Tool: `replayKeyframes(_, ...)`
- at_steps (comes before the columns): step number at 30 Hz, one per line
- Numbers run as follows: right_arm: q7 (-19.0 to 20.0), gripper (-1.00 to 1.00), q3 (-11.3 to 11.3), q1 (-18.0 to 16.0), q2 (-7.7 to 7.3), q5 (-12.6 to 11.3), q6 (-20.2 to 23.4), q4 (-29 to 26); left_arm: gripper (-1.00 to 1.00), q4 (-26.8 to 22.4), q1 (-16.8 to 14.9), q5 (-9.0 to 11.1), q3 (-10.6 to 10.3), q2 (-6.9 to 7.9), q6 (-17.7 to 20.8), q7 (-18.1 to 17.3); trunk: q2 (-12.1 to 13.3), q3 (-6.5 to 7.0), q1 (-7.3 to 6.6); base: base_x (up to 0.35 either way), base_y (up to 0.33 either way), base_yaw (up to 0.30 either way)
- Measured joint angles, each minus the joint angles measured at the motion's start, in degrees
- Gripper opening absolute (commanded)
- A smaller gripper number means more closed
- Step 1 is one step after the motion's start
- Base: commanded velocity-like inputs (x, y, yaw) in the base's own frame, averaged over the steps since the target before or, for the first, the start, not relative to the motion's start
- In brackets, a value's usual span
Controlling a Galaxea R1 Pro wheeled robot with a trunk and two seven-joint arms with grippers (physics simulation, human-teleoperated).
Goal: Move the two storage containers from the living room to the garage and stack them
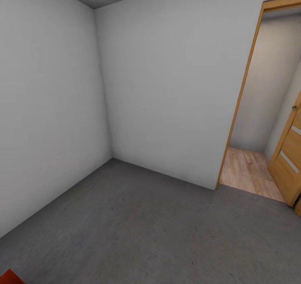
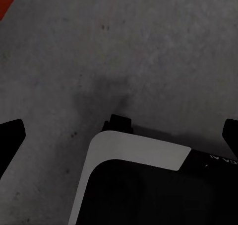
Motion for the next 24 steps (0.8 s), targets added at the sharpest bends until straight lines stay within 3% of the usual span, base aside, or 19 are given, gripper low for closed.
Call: replayKeyframes(24,0.0,1.00,0.4,0.0,-0.02,0.4,0.0,0.0,1.00,0.0,0.0,0.0,0.0,-0.06,0.0,0.0,0.0,0.02,0.00,0.000,0.000,-0.013)
